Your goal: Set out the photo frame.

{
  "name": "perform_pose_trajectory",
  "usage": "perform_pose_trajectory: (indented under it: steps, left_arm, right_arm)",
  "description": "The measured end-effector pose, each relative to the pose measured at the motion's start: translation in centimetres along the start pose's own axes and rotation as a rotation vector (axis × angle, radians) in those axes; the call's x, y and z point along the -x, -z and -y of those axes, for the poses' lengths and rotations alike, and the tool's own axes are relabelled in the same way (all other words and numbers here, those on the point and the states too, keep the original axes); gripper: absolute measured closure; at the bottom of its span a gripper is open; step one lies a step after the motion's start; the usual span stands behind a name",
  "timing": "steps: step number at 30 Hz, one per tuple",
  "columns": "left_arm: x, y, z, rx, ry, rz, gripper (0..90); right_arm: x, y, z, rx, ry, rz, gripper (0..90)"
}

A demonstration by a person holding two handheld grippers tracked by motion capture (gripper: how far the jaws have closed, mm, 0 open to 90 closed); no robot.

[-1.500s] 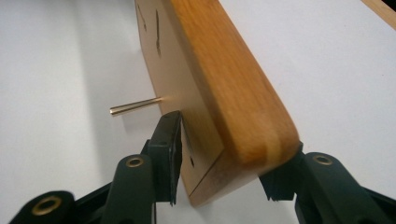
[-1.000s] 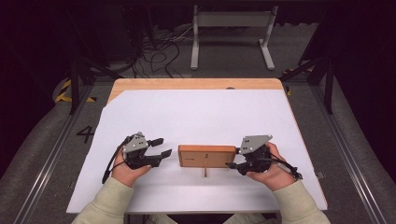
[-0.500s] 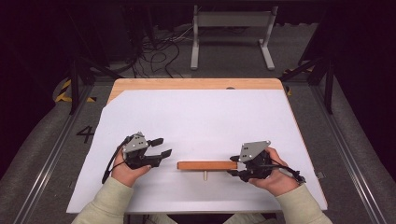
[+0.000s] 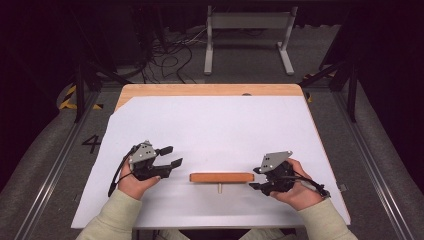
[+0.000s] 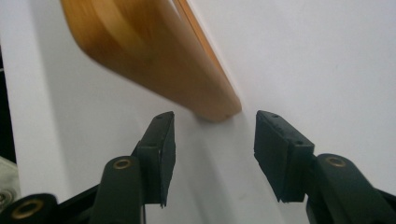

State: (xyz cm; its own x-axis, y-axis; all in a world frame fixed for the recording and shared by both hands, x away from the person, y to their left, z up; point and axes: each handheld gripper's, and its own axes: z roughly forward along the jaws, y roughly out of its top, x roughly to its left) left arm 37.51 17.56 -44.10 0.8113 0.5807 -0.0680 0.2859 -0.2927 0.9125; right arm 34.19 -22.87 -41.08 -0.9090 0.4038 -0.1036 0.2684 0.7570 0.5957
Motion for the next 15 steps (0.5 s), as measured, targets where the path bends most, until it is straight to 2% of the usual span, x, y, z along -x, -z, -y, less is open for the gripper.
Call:
perform_pose_trajectory:
  steps: [1,5,8,11,15]
  left_arm:
    - [0.0,0.0,0.0,0.009,-0.010,0.000,43.6]
    - [0.0,0.0,0.0,0.009,-0.004,0.001,44.2]
    - [-0.1,0.1,0.0,0.002,0.001,-0.004,43.6]
    - [-0.2,0.0,0.0,-0.005,-0.002,-0.010,42.9]
    - [-0.2,0.0,0.0,-0.015,0.005,-0.014,42.7]
  right_arm:
    - [0.0,0.0,0.2,-0.009,-0.008,-0.004,51.8]
    - [0.0,-0.1,0.7,-0.019,-0.049,-0.020,60.3]
    - [-0.1,-0.3,1.0,-0.030,-0.077,-0.066,74.1]
    - [-0.3,-0.8,1.1,-0.046,-0.079,-0.098,78.0]
    - [-0.5,-1.5,1.0,-0.031,-0.077,-0.123,84.8]
